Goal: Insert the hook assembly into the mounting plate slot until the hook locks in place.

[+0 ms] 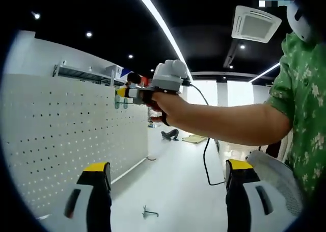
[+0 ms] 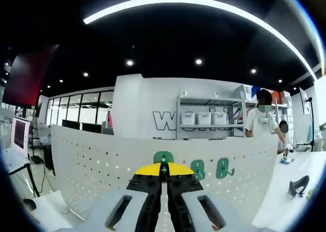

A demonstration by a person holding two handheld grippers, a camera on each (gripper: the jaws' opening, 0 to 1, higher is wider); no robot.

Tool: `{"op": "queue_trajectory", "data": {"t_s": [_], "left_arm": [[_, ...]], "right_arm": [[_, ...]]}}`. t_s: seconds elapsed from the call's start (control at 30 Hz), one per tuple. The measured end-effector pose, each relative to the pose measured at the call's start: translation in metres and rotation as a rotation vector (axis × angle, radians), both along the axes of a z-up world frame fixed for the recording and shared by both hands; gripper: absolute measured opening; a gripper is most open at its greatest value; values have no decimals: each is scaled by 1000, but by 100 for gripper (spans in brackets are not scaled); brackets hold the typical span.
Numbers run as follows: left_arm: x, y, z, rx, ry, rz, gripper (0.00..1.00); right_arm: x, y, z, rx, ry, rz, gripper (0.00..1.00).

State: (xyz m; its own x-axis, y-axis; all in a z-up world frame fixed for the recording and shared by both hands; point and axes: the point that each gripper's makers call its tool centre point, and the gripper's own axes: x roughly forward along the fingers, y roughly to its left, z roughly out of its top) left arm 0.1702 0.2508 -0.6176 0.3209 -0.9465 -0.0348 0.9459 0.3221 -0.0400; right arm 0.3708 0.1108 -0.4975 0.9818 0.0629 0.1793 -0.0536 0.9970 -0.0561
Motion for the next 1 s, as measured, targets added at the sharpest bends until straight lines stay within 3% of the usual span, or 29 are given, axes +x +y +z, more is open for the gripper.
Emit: {"op": "queue_trajectory", "data": {"t_s": [0.3,0.57,1.0], "left_arm": [[9,1,10,-18,-7,15,96],[20,4,-7,61,17,44,94],[18,1,-2,44,10,16,94]], "right_arm": [[18,-2,-7,5,16,-4,1],[29,-4,-15,3,32,-6,1],[38,-5,-16,3,38,-11,1]]}}
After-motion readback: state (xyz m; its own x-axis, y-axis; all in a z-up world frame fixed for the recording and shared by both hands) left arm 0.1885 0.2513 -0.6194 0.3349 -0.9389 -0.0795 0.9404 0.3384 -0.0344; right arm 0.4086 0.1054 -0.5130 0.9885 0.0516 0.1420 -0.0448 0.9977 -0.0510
